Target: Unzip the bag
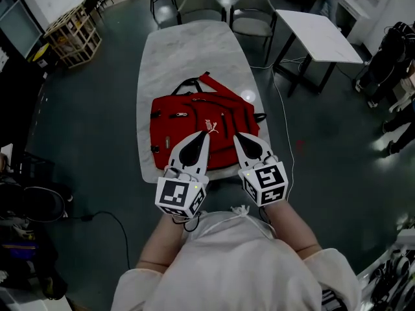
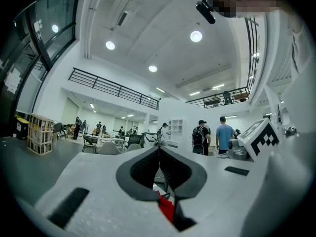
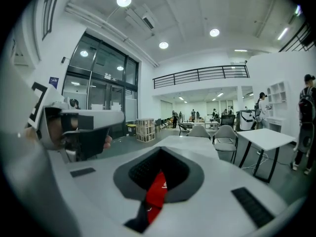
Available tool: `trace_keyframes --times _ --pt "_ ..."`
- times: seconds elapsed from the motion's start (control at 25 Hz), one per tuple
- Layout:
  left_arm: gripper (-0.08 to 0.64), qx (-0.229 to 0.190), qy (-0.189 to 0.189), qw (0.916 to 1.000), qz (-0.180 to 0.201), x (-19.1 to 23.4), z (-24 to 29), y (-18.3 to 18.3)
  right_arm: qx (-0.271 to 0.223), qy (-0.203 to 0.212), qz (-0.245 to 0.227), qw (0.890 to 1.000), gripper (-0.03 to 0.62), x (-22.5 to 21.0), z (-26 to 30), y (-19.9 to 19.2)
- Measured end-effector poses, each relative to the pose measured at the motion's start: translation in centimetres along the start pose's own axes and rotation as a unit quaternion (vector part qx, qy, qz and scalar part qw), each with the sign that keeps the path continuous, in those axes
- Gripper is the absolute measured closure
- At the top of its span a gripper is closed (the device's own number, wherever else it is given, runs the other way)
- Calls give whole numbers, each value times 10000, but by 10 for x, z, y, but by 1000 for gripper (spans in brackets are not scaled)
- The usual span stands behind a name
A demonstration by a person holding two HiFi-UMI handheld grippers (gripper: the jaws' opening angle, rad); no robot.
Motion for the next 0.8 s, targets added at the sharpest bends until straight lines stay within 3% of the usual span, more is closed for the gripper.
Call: trace_keyframes --times 0.8 --pt "539 148 -44 9999 74 -4 4 -8 -28 -151 151 9998 566 0 -2 -1"
Point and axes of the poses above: the fingertips, and each gripper's own axes: z forward along the fingers, x to its left, y out of its top, the point moved 4 cm from there along -z, backward along the fingers, and after that the axes turned 8 degrees about -z, right-handed, at the moved point
